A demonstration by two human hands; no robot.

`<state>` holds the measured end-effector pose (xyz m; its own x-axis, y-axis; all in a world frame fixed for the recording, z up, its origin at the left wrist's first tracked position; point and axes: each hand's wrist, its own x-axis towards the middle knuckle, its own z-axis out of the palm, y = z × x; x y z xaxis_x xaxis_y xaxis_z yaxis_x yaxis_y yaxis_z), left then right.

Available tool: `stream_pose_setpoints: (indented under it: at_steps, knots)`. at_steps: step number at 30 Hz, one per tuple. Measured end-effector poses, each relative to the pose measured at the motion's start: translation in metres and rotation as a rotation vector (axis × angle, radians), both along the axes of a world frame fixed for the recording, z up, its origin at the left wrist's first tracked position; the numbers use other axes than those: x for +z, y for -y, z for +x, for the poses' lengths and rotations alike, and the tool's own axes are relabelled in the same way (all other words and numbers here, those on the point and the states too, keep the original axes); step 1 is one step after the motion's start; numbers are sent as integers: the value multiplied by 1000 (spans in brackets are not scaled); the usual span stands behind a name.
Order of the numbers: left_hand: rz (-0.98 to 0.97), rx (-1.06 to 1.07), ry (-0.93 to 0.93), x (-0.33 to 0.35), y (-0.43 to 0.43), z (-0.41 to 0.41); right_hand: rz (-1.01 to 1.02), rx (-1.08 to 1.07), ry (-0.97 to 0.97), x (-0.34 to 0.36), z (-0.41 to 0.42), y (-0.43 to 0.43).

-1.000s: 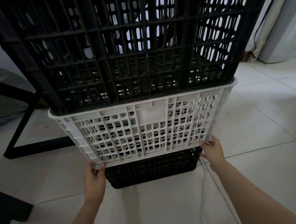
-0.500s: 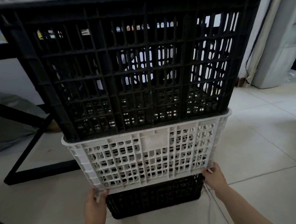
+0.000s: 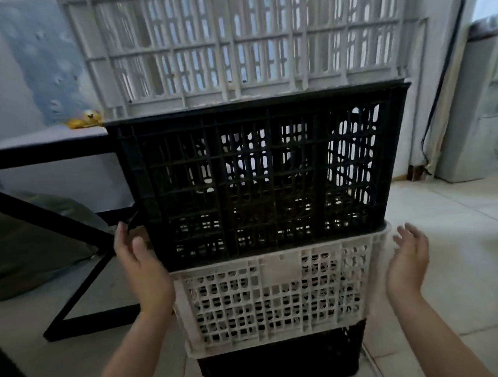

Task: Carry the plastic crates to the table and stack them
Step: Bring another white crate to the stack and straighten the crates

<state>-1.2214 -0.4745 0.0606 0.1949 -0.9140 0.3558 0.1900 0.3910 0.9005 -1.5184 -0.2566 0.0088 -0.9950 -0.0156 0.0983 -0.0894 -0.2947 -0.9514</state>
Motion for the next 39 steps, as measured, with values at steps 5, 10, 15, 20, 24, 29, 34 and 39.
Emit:
stream_pose_setpoints:
  at_steps: [5, 10, 15, 20, 24, 29, 34, 39]
  knots:
    - [-5, -118, 117, 61, 6, -11, 132, 169, 76, 60, -40, 18]
    - [-11, -149, 179, 64, -8, -12, 244, 197, -5, 69, -16, 26]
    - [-27, -187, 263, 59, -4, -9, 367, 243, -125, 64, -16, 24]
    - [-73, -178, 273, 61, 8, 4, 253, 345, -180, 96, -29, 8]
    - [-243, -30, 210, 109, 2, -3, 87, 279, -348, 175, -33, 8]
    - [-312, -23, 84, 185, 9, -17, 32, 138, -441, 239, -34, 26]
    - [-337, 139, 230, 187, 1, -29, -34, 13, -393, 240, -27, 47]
    - [-347, 170, 309, 185, 12, -33, -14, -64, -432, 234, -30, 55]
